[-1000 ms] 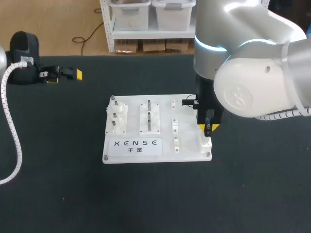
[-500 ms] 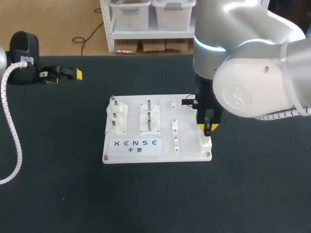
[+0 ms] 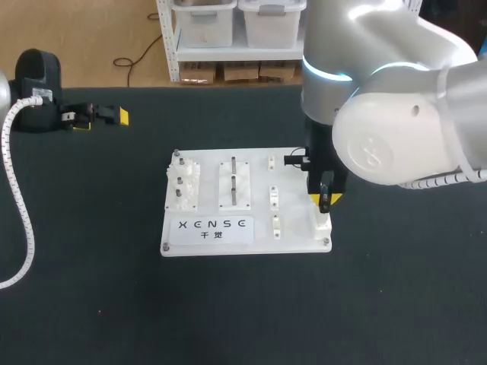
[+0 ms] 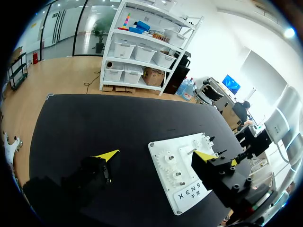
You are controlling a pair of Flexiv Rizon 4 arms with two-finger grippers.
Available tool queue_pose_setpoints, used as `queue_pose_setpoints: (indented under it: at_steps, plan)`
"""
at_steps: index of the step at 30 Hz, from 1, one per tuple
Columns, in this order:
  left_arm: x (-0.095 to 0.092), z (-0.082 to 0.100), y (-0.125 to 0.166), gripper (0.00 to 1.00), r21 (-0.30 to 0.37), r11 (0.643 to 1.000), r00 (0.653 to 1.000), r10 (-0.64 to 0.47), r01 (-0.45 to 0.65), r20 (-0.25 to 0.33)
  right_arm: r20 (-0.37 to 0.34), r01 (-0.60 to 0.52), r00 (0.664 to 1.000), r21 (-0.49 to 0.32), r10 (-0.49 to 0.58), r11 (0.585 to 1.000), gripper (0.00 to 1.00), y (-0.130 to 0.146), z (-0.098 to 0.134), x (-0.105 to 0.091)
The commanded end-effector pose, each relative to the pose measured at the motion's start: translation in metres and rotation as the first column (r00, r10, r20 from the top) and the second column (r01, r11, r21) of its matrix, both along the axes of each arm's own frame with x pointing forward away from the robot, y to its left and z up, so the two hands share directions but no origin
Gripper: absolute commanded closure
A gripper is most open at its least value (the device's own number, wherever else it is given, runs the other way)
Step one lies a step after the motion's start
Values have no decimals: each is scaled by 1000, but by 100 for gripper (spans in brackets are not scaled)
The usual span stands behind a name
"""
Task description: Insert the USB connector, Ethernet cable, and multi-pin plug into their matching sockets one by one.
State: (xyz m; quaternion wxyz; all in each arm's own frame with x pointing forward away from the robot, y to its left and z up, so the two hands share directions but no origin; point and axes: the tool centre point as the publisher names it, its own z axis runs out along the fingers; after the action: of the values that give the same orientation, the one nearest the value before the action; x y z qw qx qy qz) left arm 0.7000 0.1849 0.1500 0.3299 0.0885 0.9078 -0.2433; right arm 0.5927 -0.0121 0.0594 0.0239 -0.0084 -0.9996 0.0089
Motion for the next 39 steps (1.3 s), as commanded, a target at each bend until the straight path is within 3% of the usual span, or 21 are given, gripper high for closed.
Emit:
queue_pose_setpoints:
  at_steps: [1, 39]
  plan:
    - [0, 0, 0, 0, 0, 1000, 1000, 0, 0, 0, 2, 0, 1000, -9, 0, 1000, 100, 3, -4, -2]
    - [0, 0, 0, 0, 0, 1000, 1000, 0, 0, 0, -49, 39, 998, 16, -38, 999, 100, -4, -24, -4]
